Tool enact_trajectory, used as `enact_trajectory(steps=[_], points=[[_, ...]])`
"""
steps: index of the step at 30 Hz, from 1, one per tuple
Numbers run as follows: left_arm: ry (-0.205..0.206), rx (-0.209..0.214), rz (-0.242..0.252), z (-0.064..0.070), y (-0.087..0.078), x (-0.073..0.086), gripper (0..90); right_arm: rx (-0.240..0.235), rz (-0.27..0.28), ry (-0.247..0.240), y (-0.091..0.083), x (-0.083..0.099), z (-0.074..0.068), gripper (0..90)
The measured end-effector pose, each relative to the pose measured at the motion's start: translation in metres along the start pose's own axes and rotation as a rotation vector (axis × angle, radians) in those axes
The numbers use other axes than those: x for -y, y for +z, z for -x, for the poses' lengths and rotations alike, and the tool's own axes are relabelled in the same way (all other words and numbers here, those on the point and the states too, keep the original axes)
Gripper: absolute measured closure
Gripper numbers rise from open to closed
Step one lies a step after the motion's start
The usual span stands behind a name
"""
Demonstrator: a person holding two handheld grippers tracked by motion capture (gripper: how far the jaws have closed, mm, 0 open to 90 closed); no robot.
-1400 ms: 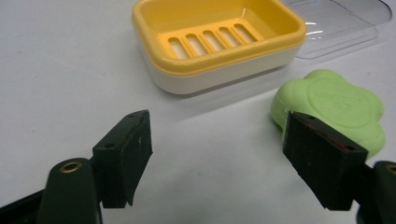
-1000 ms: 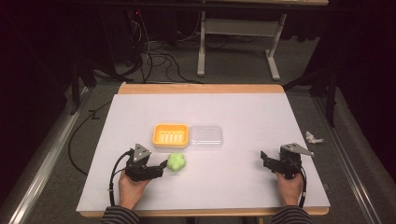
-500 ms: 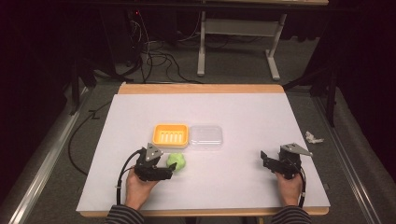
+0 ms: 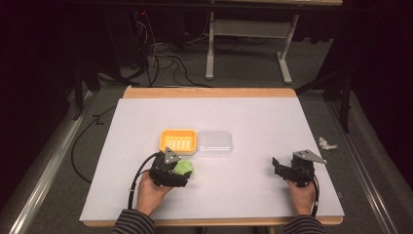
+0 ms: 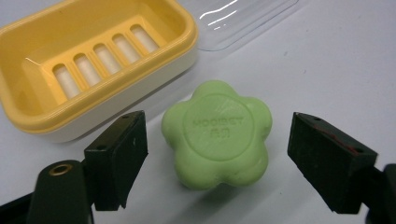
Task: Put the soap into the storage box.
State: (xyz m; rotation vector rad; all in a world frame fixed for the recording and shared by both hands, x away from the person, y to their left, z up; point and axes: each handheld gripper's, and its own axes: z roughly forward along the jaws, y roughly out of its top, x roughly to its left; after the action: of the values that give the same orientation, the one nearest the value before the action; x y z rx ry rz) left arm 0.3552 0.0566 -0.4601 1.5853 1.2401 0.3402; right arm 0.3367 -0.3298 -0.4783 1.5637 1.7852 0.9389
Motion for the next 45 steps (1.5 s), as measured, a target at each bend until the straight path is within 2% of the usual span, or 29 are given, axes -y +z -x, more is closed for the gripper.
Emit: enact_trajectory(steps=[8,12,25,35,39,45], points=[[0.009,-0.004,-0.053,0.004,0.01,0.001,18.3,-0.002,0.007,0.0,0.0,0.0,0.001,17.0],[0.003,-0.025,-0.083,0.004,0.017,0.004,17.1,-0.004,0.006,0.0,0.0,0.0,0.001,17.1],[-0.014,-0.074,-0.106,-0.001,0.029,0.006,18.4,-0.006,0.006,-0.002,0.0,0.0,0.001,17.3],[-0.028,-0.094,-0.132,-0.002,0.037,0.009,20.7,-0.005,0.002,0.001,0.0,0.0,0.0,17.4],[-0.026,-0.088,-0.13,0.0,0.036,0.009,24.8,-0.005,0.002,0.001,0.0,0.0,0.0,17.4],[-0.016,-0.069,-0.133,-0.001,0.035,0.01,25.4,-0.004,0.002,0.002,0.0,0.0,0.0,17.4]])
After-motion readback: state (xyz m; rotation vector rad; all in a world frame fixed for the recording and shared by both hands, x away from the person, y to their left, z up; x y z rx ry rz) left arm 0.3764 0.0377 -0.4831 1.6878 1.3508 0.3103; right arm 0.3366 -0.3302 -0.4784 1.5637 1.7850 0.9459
